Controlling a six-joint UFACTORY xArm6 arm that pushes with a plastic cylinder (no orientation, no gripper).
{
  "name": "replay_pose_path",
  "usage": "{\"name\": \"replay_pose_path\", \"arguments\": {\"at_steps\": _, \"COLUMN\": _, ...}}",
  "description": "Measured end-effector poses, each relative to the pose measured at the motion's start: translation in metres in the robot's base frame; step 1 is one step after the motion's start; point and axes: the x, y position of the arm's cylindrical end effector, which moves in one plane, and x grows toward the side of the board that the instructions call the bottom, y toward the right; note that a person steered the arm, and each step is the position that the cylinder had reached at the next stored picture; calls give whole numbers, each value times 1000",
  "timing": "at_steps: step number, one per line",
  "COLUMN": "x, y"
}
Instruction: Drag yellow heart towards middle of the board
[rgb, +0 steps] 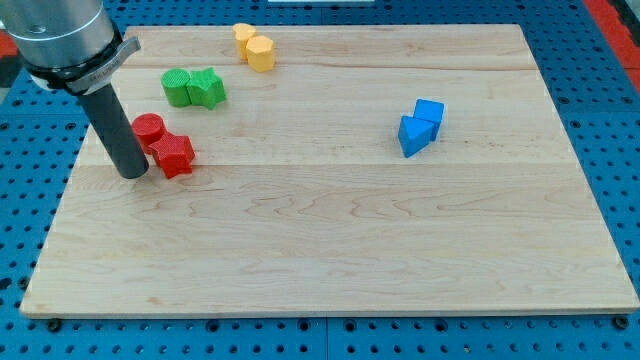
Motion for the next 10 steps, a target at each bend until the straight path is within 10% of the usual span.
{"name": "replay_pose_path", "arguments": {"at_steps": 2, "x": -28, "y": 92}}
{"name": "replay_pose_path", "arguments": {"at_steps": 4, "x": 45, "y": -41}}
{"name": "replay_pose_path", "arguments": {"at_steps": 7, "x": -47, "y": 31}}
{"name": "replay_pose_path", "arguments": {"at_steps": 10, "x": -125, "y": -60}}
